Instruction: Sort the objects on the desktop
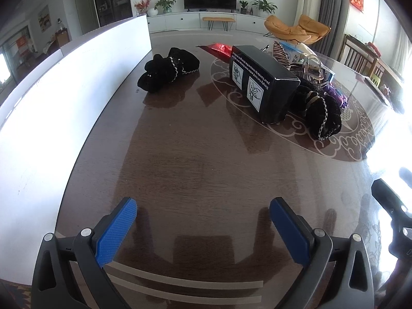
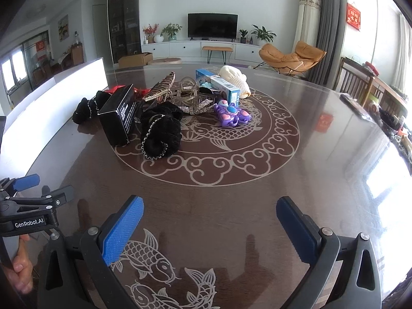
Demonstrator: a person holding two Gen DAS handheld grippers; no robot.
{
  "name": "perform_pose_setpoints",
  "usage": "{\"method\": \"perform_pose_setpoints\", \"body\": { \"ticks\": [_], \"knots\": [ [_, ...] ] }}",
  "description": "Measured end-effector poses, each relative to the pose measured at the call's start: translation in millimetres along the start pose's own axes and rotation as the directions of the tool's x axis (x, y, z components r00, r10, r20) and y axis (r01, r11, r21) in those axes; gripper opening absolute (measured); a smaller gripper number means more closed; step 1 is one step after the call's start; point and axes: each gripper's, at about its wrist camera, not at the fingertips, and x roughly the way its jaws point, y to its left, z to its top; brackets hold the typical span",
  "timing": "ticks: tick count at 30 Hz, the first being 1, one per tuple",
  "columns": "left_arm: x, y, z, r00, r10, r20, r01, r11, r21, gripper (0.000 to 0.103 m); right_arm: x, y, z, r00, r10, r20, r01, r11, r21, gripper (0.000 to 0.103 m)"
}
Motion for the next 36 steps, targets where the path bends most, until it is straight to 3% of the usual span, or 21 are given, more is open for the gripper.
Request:
{"method": "perform_pose_setpoints", "body": {
  "ticks": [11,15,19,25,36],
  "knots": [
    [14.2,-10.2,18.5,0.998,-0.019,-0.051,0.019,1.000,0.004,0.103,34.5,4.5,4.9,0.993,0.034,-0.115,-0.040,0.998,-0.051,0.103],
    [19.6,-12.0,26.9,1.000,-0.017,-0.019,0.017,1.000,0.001,0.103,46.7,8.2,6.3,0.987,0.040,-0.155,-0.052,0.996,-0.076,0.103],
    [19.8,-12.4,26.8,1.000,-0.015,0.015,0.016,1.000,-0.003,0.103,52.0,3.3,8.2,0.982,0.080,-0.169,-0.087,0.996,-0.034,0.103],
    [19.5,-11.7,27.0,1.000,-0.014,0.019,0.014,1.000,-0.007,0.103,54.2,4.2,12.1,0.984,0.099,-0.150,-0.109,0.992,-0.061,0.103],
    [19.5,-11.9,27.2,1.000,-0.010,0.019,0.010,1.000,-0.009,0.103,55.8,4.8,12.8,0.984,0.100,-0.149,-0.111,0.992,-0.064,0.103]
  ]
}}
